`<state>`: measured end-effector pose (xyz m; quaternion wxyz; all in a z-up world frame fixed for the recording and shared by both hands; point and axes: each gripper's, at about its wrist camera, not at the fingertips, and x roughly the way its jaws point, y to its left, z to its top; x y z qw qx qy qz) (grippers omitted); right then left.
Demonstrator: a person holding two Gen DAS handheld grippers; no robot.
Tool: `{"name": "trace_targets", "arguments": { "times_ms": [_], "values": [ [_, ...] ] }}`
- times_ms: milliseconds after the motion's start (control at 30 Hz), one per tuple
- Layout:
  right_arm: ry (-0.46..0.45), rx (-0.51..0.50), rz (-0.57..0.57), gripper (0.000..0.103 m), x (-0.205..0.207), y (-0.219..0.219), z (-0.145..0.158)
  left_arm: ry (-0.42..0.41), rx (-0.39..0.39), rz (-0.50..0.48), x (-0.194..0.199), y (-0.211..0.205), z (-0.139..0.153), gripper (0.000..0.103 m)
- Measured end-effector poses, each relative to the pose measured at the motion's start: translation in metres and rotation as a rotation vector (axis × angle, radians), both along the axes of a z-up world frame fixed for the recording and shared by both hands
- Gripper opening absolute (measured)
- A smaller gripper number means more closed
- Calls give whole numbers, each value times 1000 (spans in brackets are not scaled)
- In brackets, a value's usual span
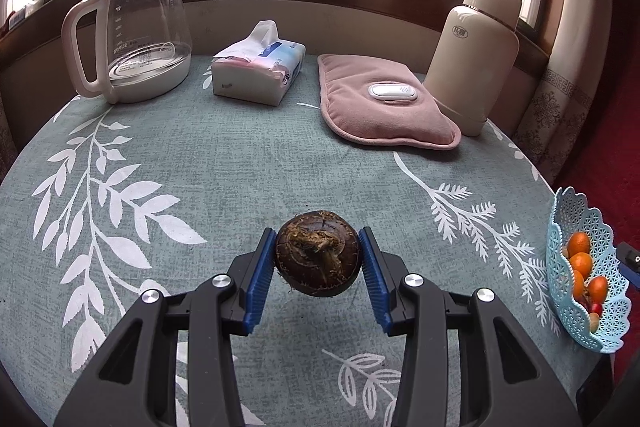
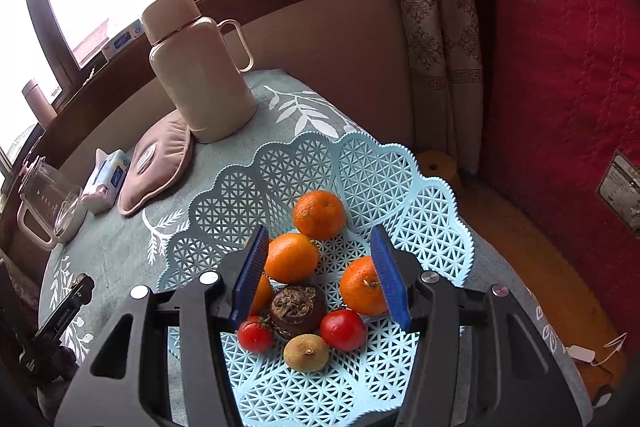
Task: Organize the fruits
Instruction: 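Carry the dark brown fruit toward the basket with the left tool, then lower the dark brown fruit into the basket and open the left tool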
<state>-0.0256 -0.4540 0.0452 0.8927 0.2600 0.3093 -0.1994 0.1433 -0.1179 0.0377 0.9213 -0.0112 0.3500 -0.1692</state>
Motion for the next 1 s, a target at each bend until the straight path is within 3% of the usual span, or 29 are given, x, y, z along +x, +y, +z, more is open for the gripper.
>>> {"name": "trace_targets", "arguments": {
  "times_ms": [367, 1000],
  "values": [
    [-30, 32, -20, 55, -26, -13, -3, 15, -26, -136, -27, -31, 4, 43],
    [-67, 4, 4, 59, -48, -31, 1, -21, -12, -318, -69, -100, 34, 43]
  ]
}}
